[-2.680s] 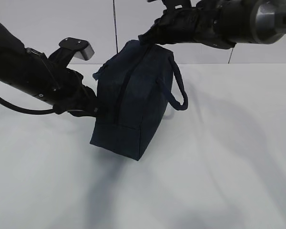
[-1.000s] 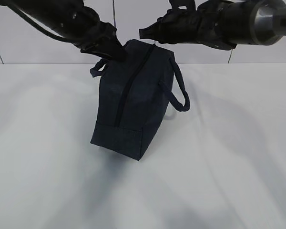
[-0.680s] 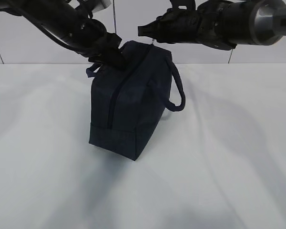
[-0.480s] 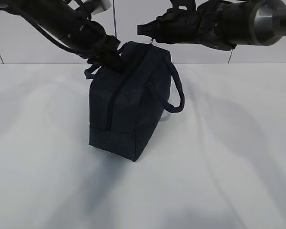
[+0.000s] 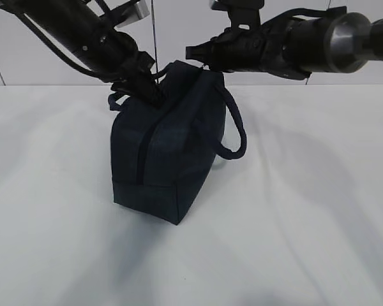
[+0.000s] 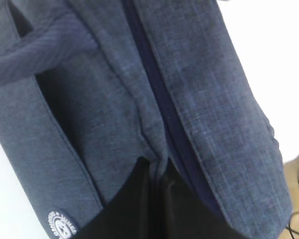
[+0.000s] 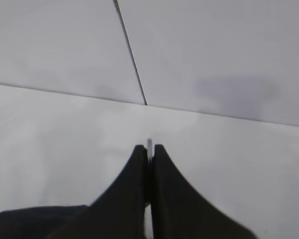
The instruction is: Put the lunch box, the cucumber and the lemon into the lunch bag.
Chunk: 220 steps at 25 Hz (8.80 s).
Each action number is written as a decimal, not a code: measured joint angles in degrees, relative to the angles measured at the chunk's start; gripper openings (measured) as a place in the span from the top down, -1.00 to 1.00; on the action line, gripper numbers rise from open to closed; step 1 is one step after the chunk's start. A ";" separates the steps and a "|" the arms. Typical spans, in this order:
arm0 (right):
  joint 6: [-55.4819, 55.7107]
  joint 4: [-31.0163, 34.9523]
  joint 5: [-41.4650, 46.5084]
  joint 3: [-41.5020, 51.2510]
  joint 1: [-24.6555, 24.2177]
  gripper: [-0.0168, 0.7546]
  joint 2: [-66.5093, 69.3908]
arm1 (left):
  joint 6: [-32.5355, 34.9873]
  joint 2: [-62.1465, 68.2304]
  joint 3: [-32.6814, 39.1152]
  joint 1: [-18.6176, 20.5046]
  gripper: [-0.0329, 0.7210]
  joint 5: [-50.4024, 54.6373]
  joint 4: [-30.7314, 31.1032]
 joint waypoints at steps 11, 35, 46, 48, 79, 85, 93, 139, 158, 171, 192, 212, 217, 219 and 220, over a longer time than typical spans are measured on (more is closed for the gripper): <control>6.94 0.00 0.49 0.00 -0.11 0.96 1.23 | -1.59 -1.78 0.00 0.00 0.94 1.58 4.43; 11.16 -10.03 -0.80 -0.59 -0.48 0.96 5.50 | -1.72 -1.78 0.00 0.00 0.94 3.05 5.42; 12.44 -11.07 -3.13 -0.59 -0.83 0.96 4.56 | -4.40 -1.91 -1.50 0.00 0.39 2.35 5.09; 12.44 -11.16 -3.90 -0.59 -0.83 0.96 3.91 | -4.41 -1.91 -1.74 0.00 0.21 0.74 4.28; 12.91 -17.28 -4.36 -0.49 -0.85 0.96 3.50 | -4.51 3.10 -5.85 0.00 0.94 -3.15 1.25; 13.02 -18.35 -5.78 -0.49 -0.85 0.96 4.96 | -4.51 2.61 -5.85 0.00 0.94 -0.80 1.84; 17.20 -19.14 -7.70 -0.49 -0.85 0.96 5.22 | -4.51 2.38 -5.85 0.00 0.94 0.40 3.15; 26.20 -45.85 -13.77 -0.17 -1.62 0.04 -3.47 | -4.51 2.30 -5.85 0.00 0.09 4.90 6.00; 22.53 -45.85 -24.62 -0.17 -1.62 -0.01 -9.66 | -9.29 -3.44 -5.85 3.43 0.09 5.43 11.07; 18.59 -45.85 -26.47 0.99 -1.62 -0.01 -11.98 | -19.75 -13.37 -5.85 3.43 0.18 6.43 22.91; 16.77 -45.85 -34.33 7.61 -3.14 -0.01 -19.57 | -23.18 -46.32 21.18 3.43 0.26 6.97 28.73; 15.17 -45.85 -33.99 23.43 -3.14 0.00 -36.28 | -23.37 -85.91 47.45 3.43 0.29 7.40 28.55; 15.17 -45.85 -33.96 27.60 -3.14 0.00 -39.59 | -23.37 -94.13 53.08 3.43 0.29 7.29 28.55; 15.17 -45.85 -33.86 28.57 -3.14 0.00 -40.78 | -23.37 -97.63 55.48 3.43 0.29 6.94 28.55; 15.17 -45.85 -33.86 29.13 -3.14 0.00 -41.35 | -23.37 -99.09 56.49 3.43 0.29 6.82 28.55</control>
